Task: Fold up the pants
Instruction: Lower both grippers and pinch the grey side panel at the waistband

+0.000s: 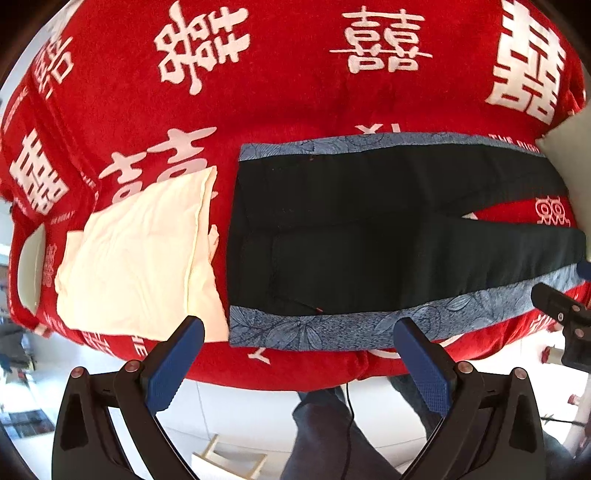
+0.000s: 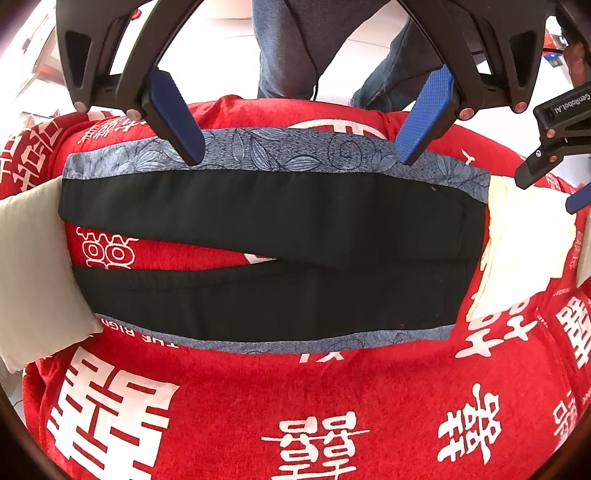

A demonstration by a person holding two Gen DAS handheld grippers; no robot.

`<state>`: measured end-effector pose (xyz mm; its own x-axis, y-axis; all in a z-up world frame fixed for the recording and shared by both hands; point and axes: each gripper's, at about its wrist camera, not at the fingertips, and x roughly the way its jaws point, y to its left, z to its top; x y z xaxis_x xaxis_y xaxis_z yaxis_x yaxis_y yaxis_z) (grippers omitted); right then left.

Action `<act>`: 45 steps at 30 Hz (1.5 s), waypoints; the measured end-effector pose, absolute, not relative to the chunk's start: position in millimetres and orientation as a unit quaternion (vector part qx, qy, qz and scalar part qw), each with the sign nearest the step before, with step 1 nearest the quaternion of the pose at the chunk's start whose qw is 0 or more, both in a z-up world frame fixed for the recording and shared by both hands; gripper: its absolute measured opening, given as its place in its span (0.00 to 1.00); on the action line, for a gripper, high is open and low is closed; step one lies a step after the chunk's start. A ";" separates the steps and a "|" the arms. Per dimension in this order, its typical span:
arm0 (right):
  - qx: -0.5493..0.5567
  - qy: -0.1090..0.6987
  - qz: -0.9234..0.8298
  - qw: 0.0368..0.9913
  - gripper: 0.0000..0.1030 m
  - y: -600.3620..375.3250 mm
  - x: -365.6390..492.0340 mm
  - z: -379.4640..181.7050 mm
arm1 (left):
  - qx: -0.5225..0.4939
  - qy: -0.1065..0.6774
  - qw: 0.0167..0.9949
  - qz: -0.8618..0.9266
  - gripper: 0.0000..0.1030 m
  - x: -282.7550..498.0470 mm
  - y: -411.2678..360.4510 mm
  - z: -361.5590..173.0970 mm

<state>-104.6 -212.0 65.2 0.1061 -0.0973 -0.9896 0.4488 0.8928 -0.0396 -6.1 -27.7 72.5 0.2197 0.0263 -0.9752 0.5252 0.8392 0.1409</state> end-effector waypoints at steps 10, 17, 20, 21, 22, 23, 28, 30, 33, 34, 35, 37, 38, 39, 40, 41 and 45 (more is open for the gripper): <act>0.123 0.649 -0.138 0.738 1.00 -241.1 -114.1 64.5 | 0.167 0.618 0.759 -0.116 1.00 -25.8 -34.7 68.0; 0.166 0.652 -0.123 0.730 1.00 -248.8 -132.4 41.3 | 0.134 0.639 0.752 -0.087 1.00 -29.0 -12.1 47.0; 0.196 0.650 -0.119 0.724 1.00 -244.0 -139.8 23.4 | 0.127 0.645 0.748 -0.087 1.00 -25.9 2.5 29.0; 0.202 0.650 -0.119 0.722 1.00 -241.8 -140.8 18.4 | 0.124 0.649 0.745 -0.088 1.00 -24.1 7.9 20.1; 0.216 0.649 -0.115 0.721 1.00 -237.4 -142.9 9.1 | 0.120 0.652 0.743 -0.090 1.00 -22.6 13.4 10.7; 0.228 0.645 -0.110 0.721 1.00 -234.4 -144.5 2.4 | 0.118 0.655 0.740 -0.092 1.00 -20.8 18.1 1.1; 0.347 0.618 -0.070 0.702 1.00 -219.0 -158.8 -54.5 | 0.093 0.664 0.735 -0.101 1.00 -14.1 48.4 -52.6; 0.385 0.603 -0.065 0.696 0.99 -215.6 -167.8 -76.5 | 0.056 0.668 0.735 -0.104 1.00 -11.7 64.2 -70.5; 0.435 0.587 -0.060 0.681 0.79 -217.6 -183.9 -104.3 | 0.002 0.672 0.732 -0.118 1.00 -9.8 84.8 -95.3; 0.462 0.576 -0.056 0.672 0.75 -221.8 -192.2 -117.7 | -0.014 0.673 0.730 -0.122 1.00 -9.2 90.7 -103.6; 0.477 0.567 -0.053 0.669 0.73 -224.4 -196.7 -124.6 | -0.026 0.674 0.727 -0.126 1.00 -8.5 94.4 -109.9; 0.507 0.545 -0.056 0.665 0.73 -233.9 -209.4 -138.6 | -0.050 0.676 0.722 -0.139 1.00 -6.1 100.8 -122.2; 0.520 0.535 -0.059 0.663 0.73 -238.3 -213.7 -143.9 | -0.059 0.677 0.719 -0.145 1.00 -4.6 102.6 -127.6; 0.534 0.525 -0.061 0.660 0.73 -243.0 -217.7 -149.6 | -0.068 0.677 0.717 -0.151 1.00 -3.0 103.2 -131.4; 0.554 0.509 -0.062 0.656 0.73 -250.0 -223.1 -156.1 | -0.075 0.677 0.716 -0.155 1.00 -0.8 102.4 -134.7; 0.567 0.499 -0.058 0.653 0.73 -253.2 -226.0 -160.4 | -0.081 0.677 0.714 -0.160 1.00 0.6 101.6 -136.8; 0.600 0.469 -0.037 0.648 0.73 -256.7 -239.0 -167.1 | -0.092 0.678 0.710 -0.169 1.00 2.5 97.9 -144.7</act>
<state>-239.0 -256.7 -167.1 0.5579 0.5143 -0.6513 0.6100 0.2779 0.7420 2.5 97.9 -144.7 0.0243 -0.3643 -0.9310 0.1157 0.9260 -0.3594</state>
